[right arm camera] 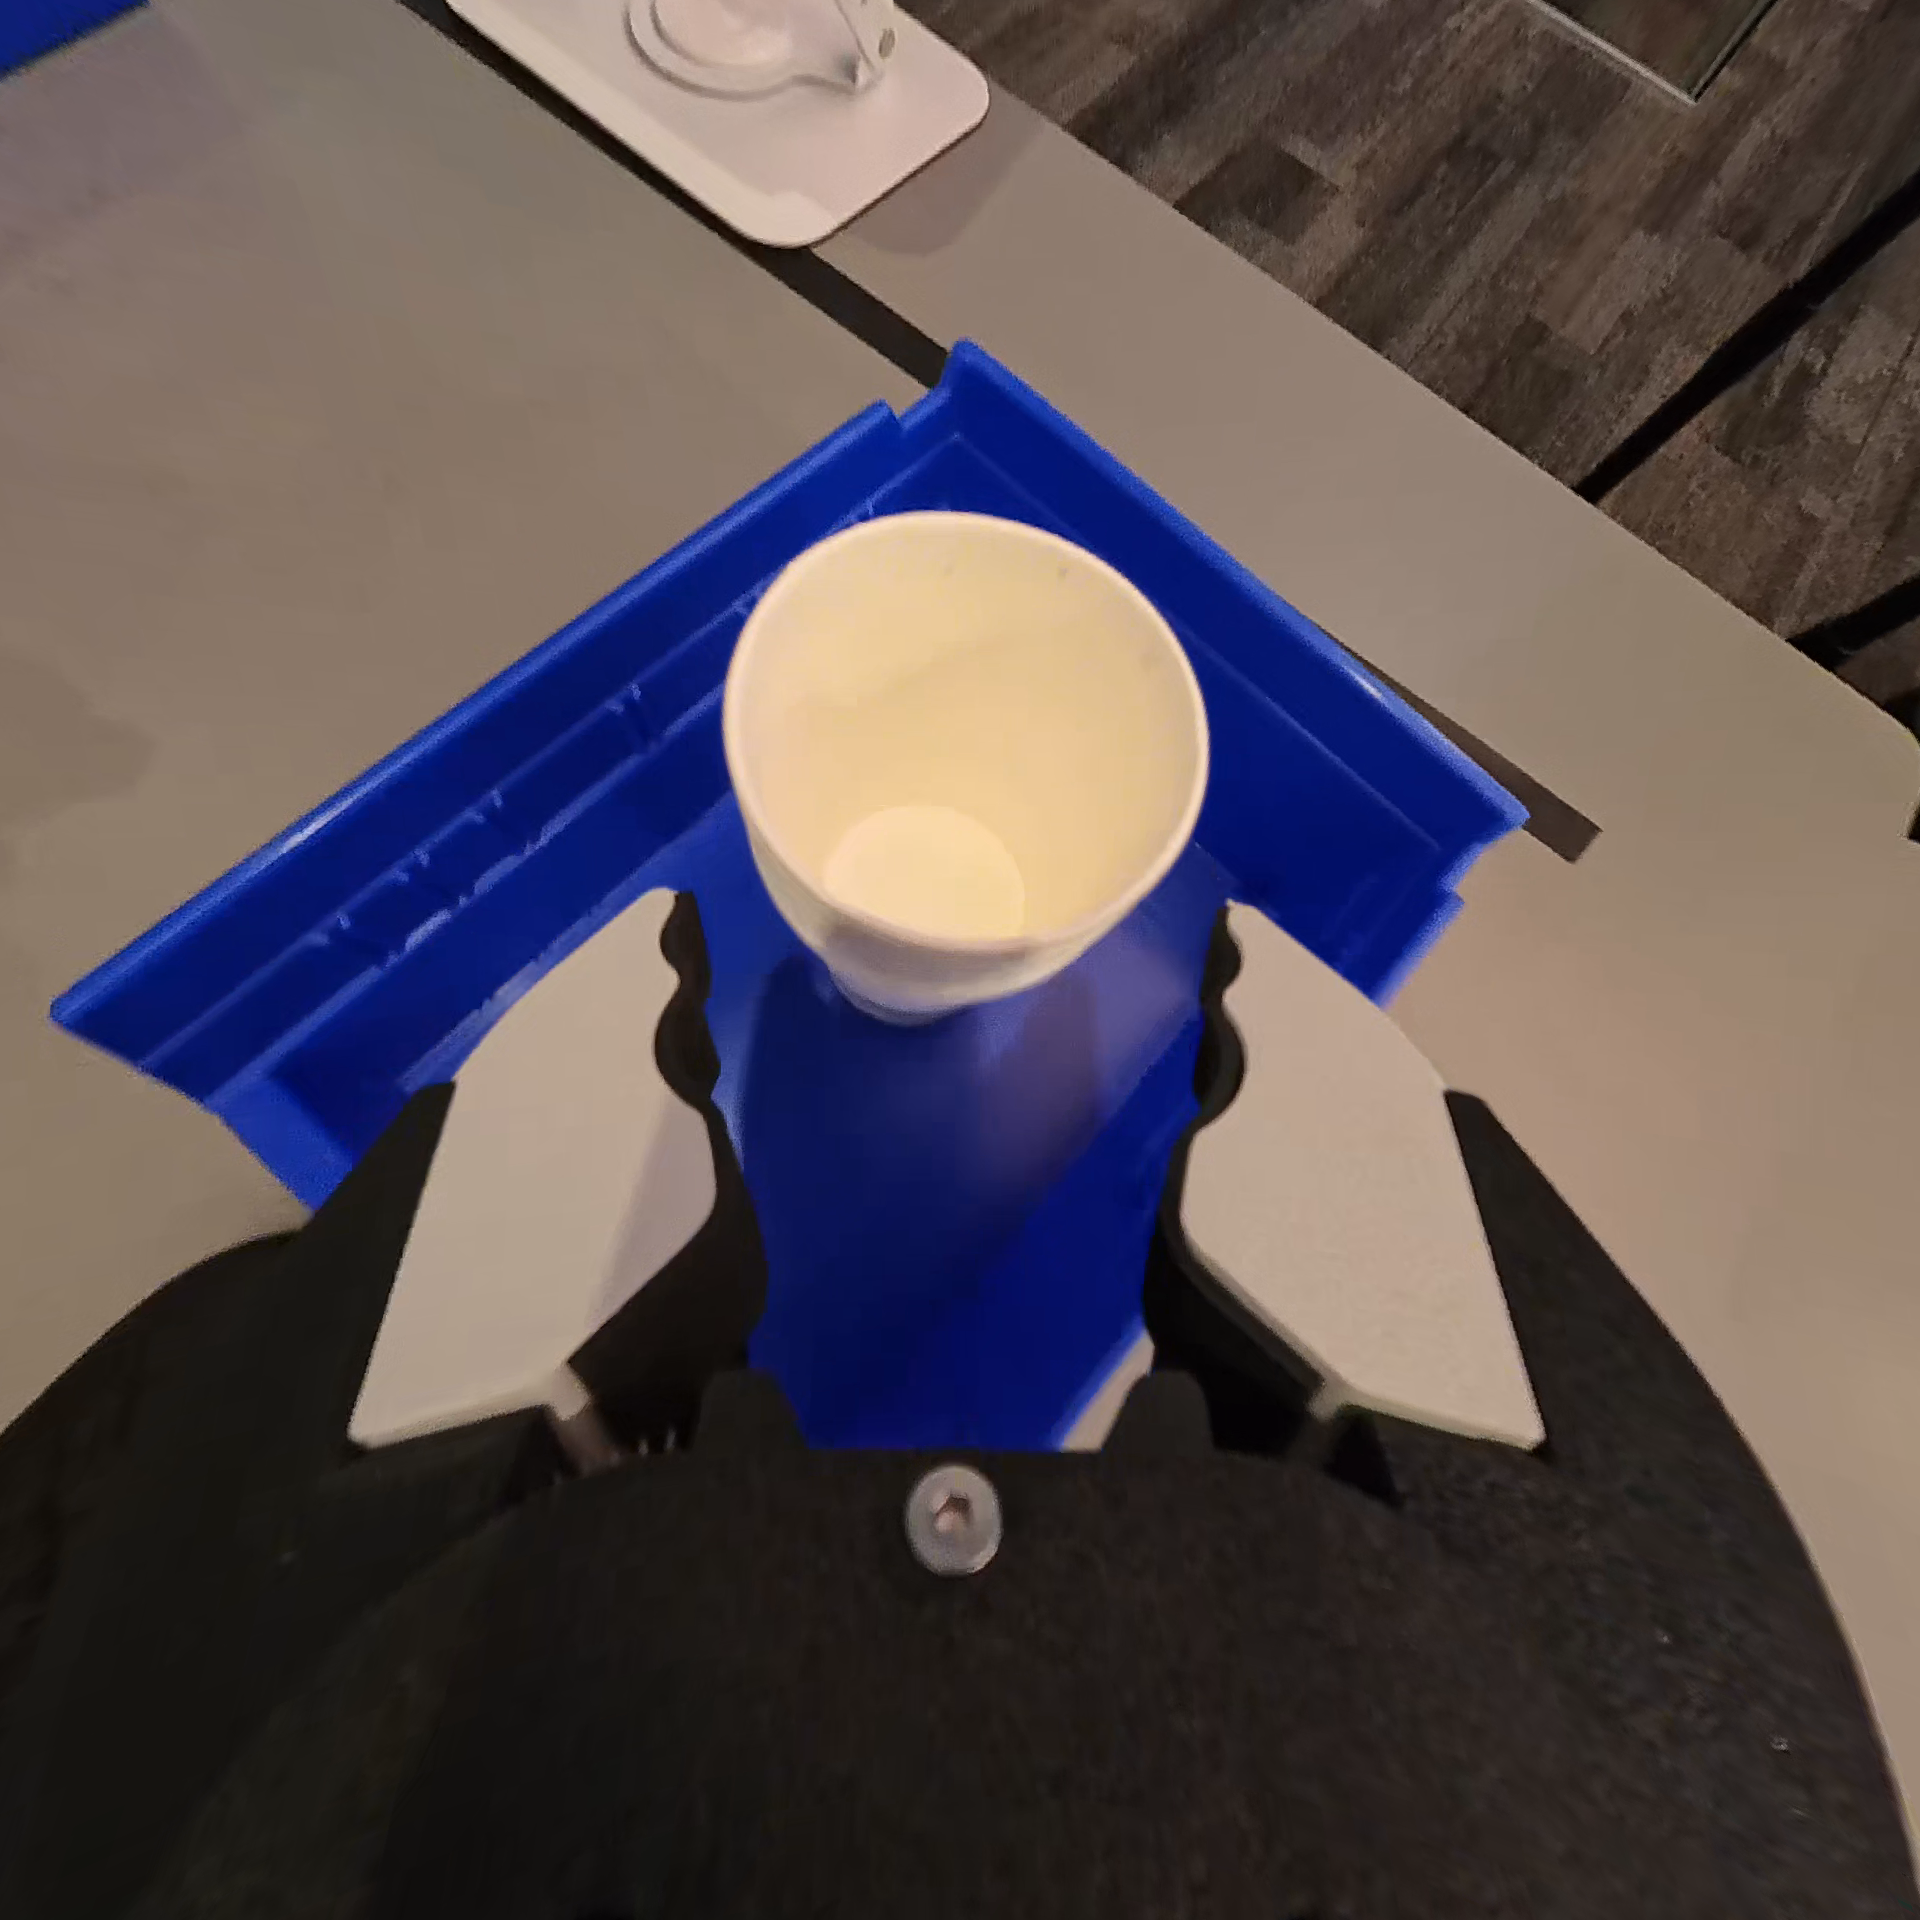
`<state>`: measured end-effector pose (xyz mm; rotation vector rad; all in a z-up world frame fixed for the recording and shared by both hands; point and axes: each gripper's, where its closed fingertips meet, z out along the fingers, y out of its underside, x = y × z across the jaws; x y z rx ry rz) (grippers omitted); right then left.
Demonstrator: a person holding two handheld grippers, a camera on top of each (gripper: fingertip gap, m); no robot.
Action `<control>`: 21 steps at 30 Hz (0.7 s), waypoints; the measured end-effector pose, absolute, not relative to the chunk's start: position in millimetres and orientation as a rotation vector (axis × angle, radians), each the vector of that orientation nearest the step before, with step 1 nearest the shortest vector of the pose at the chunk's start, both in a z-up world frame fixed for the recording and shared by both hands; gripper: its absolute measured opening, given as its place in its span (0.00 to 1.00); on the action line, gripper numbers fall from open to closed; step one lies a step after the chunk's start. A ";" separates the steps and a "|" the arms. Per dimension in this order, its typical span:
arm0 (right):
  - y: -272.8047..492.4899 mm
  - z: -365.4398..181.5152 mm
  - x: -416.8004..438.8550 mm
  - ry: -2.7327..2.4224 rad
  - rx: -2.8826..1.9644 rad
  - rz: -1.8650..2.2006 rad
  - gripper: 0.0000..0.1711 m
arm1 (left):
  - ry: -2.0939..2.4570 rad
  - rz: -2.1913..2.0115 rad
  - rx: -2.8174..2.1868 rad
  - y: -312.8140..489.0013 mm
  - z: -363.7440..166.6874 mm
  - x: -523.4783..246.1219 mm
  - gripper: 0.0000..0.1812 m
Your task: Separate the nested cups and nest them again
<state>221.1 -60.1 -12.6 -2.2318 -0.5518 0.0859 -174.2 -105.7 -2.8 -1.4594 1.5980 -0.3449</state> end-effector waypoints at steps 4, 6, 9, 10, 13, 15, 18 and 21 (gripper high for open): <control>-90.9 2.0 248.9 -0.467 -2.256 0.000 0.52 | 1.458 -0.248 -1.531 -86.8 6.9 -204.0 0.25; -108.2 0.1 265.4 -0.378 -2.289 0.013 0.50 | 1.343 -0.187 -1.589 -72.5 14.7 -228.1 0.25; -120.0 -19.2 303.2 -0.160 -2.384 -0.002 0.46 | 1.162 -0.159 -1.666 -53.6 27.9 -265.5 0.24; -119.1 -25.6 308.4 -0.074 -2.399 0.061 0.44 | 1.111 -0.166 -1.685 -48.9 32.2 -276.2 0.24; -108.1 -38.8 304.1 0.127 -2.407 0.316 0.38 | 1.025 -0.128 -1.696 -36.8 42.1 -305.0 0.22; -96.6 -44.8 296.3 0.206 -2.402 0.427 0.33 | 0.993 -0.031 -1.683 -26.4 48.1 -324.0 0.22; -87.2 -64.7 298.4 0.260 -2.504 0.324 0.34 | 0.930 0.065 -1.751 -10.7 49.6 -350.1 0.23; -83.4 -85.1 288.8 0.232 -2.626 0.280 0.34 | 0.903 0.110 -1.832 4.9 43.1 -369.9 0.24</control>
